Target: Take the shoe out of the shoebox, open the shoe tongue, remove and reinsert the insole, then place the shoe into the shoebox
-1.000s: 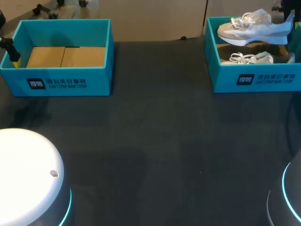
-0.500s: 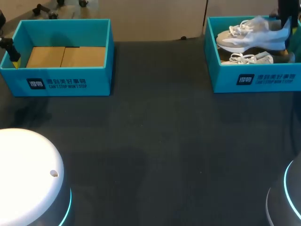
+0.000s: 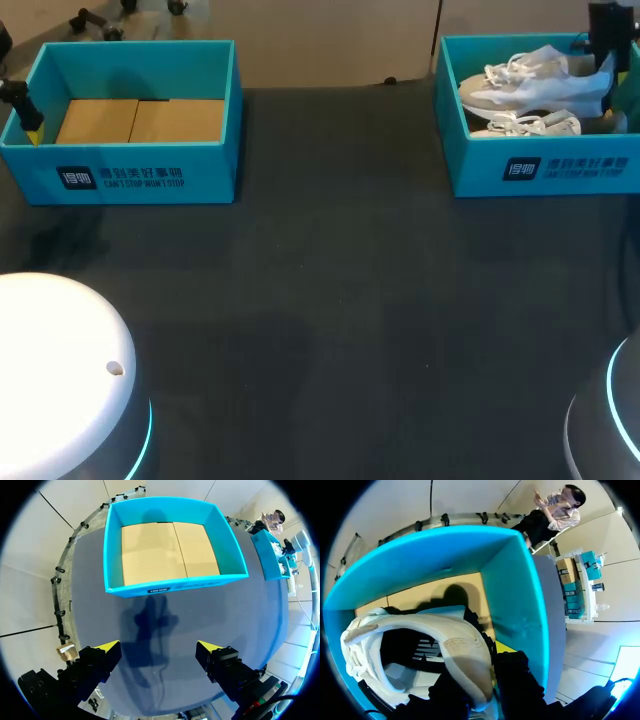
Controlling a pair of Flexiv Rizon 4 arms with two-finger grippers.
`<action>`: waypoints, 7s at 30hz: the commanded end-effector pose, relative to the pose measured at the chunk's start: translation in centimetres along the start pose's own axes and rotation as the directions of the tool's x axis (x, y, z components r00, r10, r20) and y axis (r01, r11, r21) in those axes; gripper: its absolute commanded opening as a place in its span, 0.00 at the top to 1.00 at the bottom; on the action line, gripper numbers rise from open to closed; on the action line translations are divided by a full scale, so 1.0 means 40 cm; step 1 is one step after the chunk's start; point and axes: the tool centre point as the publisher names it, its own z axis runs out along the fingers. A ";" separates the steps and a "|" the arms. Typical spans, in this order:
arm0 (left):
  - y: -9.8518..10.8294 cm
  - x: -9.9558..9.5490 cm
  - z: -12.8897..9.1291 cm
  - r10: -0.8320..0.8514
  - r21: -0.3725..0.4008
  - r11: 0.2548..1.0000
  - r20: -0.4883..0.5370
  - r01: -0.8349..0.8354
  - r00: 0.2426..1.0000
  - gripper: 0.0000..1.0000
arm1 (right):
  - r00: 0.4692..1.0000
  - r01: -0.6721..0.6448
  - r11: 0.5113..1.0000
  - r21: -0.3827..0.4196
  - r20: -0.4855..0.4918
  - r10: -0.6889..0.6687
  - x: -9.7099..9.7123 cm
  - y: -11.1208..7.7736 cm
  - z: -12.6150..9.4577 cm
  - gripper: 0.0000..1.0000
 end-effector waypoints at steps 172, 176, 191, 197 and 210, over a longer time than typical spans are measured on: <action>0.003 0.001 -0.001 0.000 0.002 1.000 0.002 0.000 1.000 0.00 | 0.934 0.177 0.981 -0.079 -0.302 -0.193 0.075 -0.501 -0.409 0.00; 0.003 0.001 -0.001 0.000 0.002 1.000 0.002 0.000 1.000 0.00 | 0.934 0.177 0.981 -0.079 -0.302 -0.193 0.075 -0.501 -0.409 0.00; 0.003 0.001 -0.001 0.000 0.002 1.000 0.002 0.000 1.000 0.00 | 0.934 0.177 0.981 -0.079 -0.302 -0.193 0.075 -0.501 -0.409 0.00; 0.003 0.001 -0.001 0.000 0.002 1.000 0.002 0.000 1.000 0.00 | 0.934 0.177 0.981 -0.079 -0.302 -0.193 0.075 -0.501 -0.409 0.00; 0.003 0.001 -0.001 0.000 0.002 1.000 0.002 0.000 1.000 0.00 | 0.934 0.177 0.981 -0.079 -0.302 -0.193 0.075 -0.501 -0.409 0.00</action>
